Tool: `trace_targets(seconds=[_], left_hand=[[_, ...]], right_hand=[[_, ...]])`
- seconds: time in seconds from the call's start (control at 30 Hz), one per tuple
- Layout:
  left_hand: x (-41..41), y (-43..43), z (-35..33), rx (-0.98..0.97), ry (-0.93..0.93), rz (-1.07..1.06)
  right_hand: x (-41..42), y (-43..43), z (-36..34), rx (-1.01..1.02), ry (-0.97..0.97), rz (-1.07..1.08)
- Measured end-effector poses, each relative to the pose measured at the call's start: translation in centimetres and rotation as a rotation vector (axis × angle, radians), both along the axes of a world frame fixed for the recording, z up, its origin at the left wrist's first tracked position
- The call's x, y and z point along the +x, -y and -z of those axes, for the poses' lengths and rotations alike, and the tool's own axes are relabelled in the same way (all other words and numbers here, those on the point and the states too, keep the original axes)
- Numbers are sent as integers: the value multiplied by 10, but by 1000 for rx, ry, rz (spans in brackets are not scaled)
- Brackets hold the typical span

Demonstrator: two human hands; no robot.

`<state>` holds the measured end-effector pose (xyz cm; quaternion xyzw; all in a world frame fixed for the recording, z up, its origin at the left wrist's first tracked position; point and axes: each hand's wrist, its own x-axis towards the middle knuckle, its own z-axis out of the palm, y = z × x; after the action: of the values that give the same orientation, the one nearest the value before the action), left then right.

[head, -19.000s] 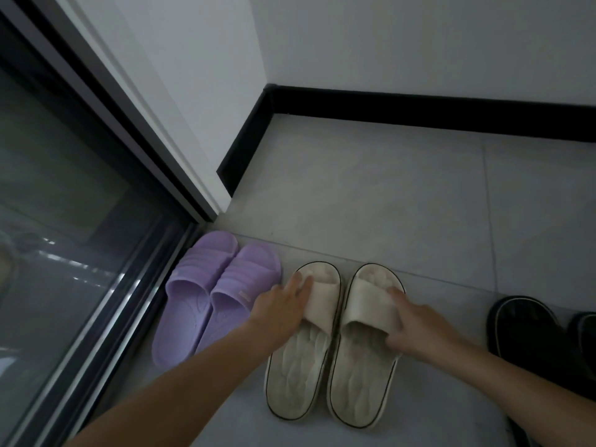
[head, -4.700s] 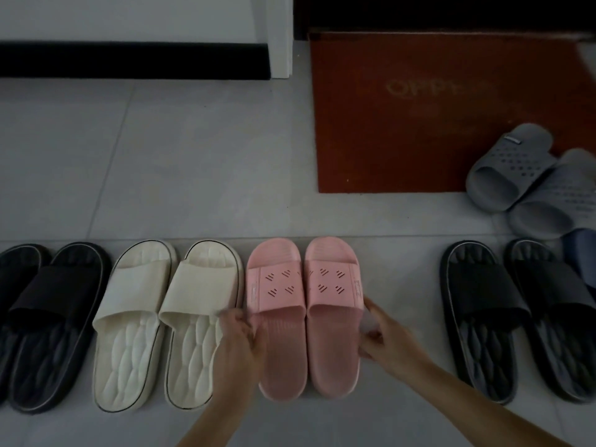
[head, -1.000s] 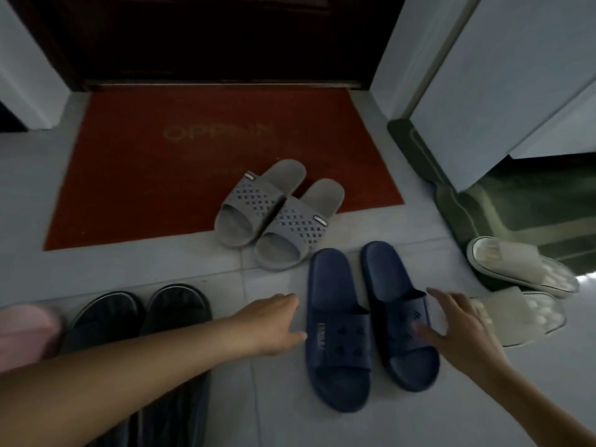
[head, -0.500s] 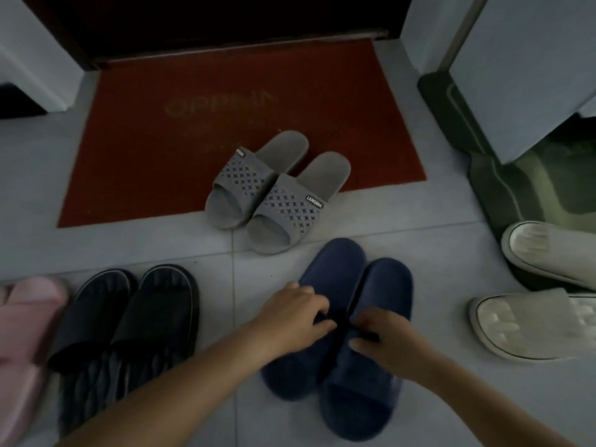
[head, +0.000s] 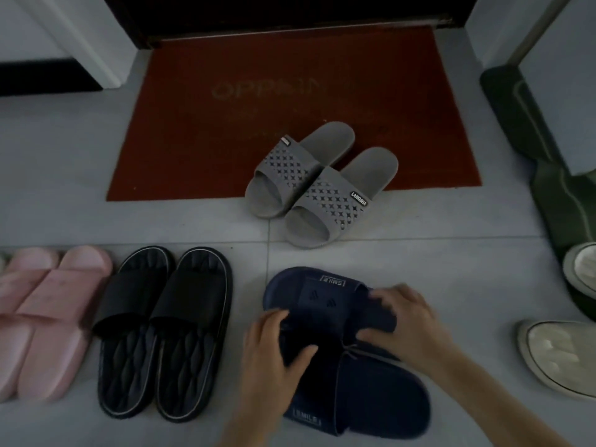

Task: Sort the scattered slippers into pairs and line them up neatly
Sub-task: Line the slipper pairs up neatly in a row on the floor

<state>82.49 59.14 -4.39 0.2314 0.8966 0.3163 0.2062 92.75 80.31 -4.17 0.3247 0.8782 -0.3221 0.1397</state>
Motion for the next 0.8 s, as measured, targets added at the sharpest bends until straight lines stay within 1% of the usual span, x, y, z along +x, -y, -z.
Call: trace_targets(seconds=[0.03, 0.07, 0.1, 0.17, 0.27, 0.33, 0.4, 0.47, 0.53, 0.6, 0.63, 0.67, 0.7, 0.77, 0.8], left_hand=[[13, 7, -1, -10, 45, -125], [26, 11, -3, -37, 97, -214], [39, 13, -3, -83, 153, -237], [63, 11, -4, -204, 256, -144], [74, 4, 3, -246, 172, -138], [66, 2, 13, -238, 138, -75], [44, 4, 22, -189, 83, 18], [16, 7, 28, -204, -21, 158], [-15, 6, 31, -214, -114, 315], [-42, 6, 31, -198, -149, 437], [-51, 8, 30, -172, -152, 456], [-53, 11, 29, -134, -161, 428], [-48, 15, 27, -85, -182, 339], [-20, 25, 27, -5, -189, -12], [1, 30, 29, 1, -157, -189]], right_hand=[[-2, -6, 3, 67, 17, -101], [-5, -9, 7, 86, 42, -193], [-10, -10, 12, 79, 52, -259], [-20, -7, 19, 57, 54, -312], [-21, -6, 23, 57, 59, -259], [-11, -5, 22, 66, 58, -209], [3, -4, 22, 41, 49, -105], [15, -1, 23, 22, 49, 0], [22, 3, 26, -2, 52, 60], [23, 9, 30, -38, 48, 101], [22, 13, 32, -56, 33, 123], [20, 16, 32, -76, 9, 140], [19, 18, 33, -96, -9, 154], [17, 20, 34, -119, -17, 160], [18, 20, 34, -116, -9, 157]])
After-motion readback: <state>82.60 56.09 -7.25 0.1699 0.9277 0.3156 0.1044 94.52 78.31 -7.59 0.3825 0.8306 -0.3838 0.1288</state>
